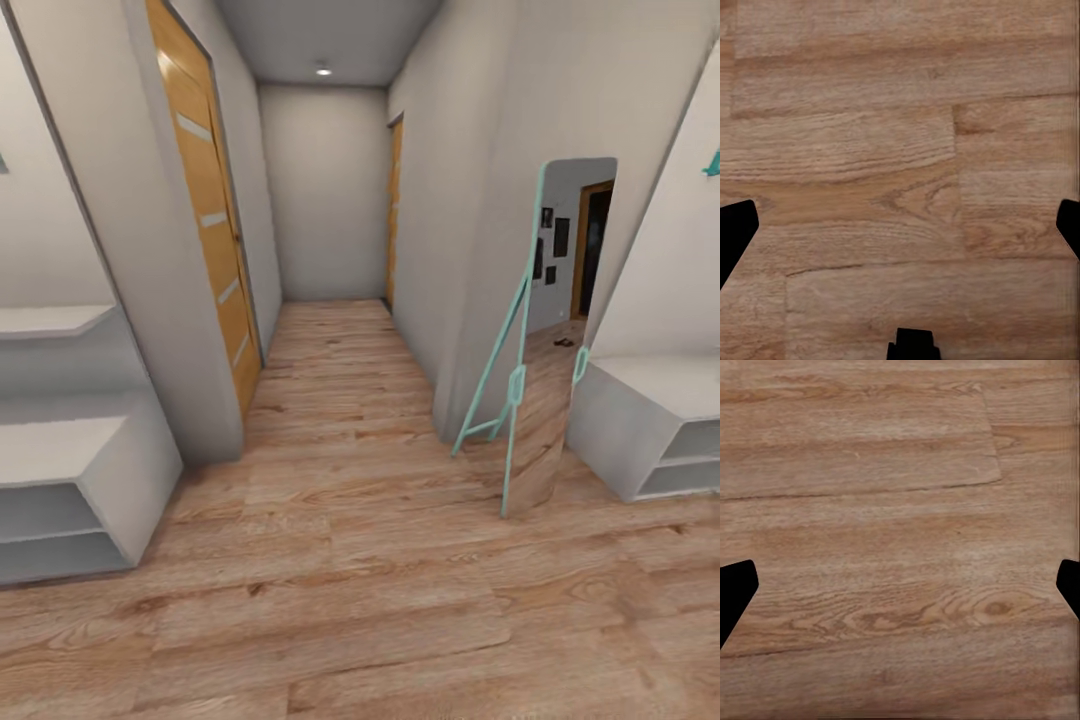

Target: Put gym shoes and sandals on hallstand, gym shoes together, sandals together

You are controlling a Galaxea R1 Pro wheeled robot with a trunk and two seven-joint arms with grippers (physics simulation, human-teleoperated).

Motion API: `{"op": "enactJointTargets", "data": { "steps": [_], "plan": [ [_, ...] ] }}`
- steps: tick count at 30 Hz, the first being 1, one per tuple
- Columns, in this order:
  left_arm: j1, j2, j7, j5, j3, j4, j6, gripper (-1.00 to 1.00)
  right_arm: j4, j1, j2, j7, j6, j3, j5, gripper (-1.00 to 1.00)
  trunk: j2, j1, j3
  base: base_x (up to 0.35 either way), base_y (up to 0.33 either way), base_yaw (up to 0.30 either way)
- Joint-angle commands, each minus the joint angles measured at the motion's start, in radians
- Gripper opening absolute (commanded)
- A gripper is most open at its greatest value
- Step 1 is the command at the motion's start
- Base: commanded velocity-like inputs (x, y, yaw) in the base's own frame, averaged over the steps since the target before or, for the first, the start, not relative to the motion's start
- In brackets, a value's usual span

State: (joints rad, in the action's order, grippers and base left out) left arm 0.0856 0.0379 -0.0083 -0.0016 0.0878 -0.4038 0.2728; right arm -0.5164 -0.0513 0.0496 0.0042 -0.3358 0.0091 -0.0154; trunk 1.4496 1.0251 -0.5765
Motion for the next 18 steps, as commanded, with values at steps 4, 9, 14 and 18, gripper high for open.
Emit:
{"op": "enactJointTargets", "data": {
  "steps": [4, 9, 14, 18],
  "plan": [
    [0.0, -0.004, 0.0, 0.004, 0.004, 0.0, 0.002, 1.0, 0.001, 0.0, 0.0, 0.0, -0.003, 0.001, -0.001, 1.0, 0.0, 0.0, -0.001, 0.0, 0.0, -0.267],
    [0.0, -0.005, 0.001, 0.011, 0.016, 0.0, 0.002, 1.0, 0.001, -0.001, 0.0, -0.001, -0.003, 0.0, -0.001, 1.0, 0.0, 0.0, -0.001, 0.0, 0.0, -0.267],
    [0.0, -0.001, 0.002, 0.013, 0.02, 0.0, 0.002, 1.0, 0.001, -0.001, 0.0, -0.001, -0.003, 0.0, -0.001, 1.0, 0.0, 0.0, -0.001, 0.0, 0.0, -0.267],
    [0.0, 0.003, 0.002, 0.014, 0.019, 0.0, 0.005, 1.0, 0.001, 0.0, 0.0, -0.002, -0.003, -0.003, 0.001, 1.0, 0.0, 0.0, -0.001, 0.0, 0.0, -0.267]
  ]
}}
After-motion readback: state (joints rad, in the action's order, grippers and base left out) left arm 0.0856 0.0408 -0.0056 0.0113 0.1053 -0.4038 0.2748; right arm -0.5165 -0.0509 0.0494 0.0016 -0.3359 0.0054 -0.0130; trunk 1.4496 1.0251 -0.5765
